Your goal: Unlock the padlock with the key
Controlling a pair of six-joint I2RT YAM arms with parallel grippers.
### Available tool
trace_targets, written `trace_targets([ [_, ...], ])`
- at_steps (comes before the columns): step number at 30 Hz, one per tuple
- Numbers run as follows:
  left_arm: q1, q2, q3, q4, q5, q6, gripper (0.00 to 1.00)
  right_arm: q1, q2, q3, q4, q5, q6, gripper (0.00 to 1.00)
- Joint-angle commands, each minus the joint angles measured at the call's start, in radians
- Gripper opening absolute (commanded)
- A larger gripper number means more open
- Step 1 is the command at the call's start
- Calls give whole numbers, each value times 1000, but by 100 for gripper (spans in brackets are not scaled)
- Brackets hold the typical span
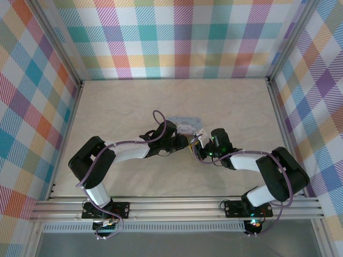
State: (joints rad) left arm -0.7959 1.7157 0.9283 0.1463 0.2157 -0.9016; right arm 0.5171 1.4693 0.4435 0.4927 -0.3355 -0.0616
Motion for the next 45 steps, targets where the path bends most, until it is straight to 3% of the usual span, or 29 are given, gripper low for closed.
trace_targets([
  [1,-26,17,14,-7,79,-5,21,-1,-11,56,168,-34,51,0],
  [17,-17,-21,-26,-11,19,-15,35,49,31,-2,38,59,232,0],
  [30,22,-154,-129,-23,-32,-36,56,78,55,3,-43,65,300,0],
  [35,28,-203,-210,68,-60,-114,58,84,52,10,-57,52,384,0],
  [45,23,-199,-400,467,-109,-295,56,86,14,24,-83,13,632,0],
])
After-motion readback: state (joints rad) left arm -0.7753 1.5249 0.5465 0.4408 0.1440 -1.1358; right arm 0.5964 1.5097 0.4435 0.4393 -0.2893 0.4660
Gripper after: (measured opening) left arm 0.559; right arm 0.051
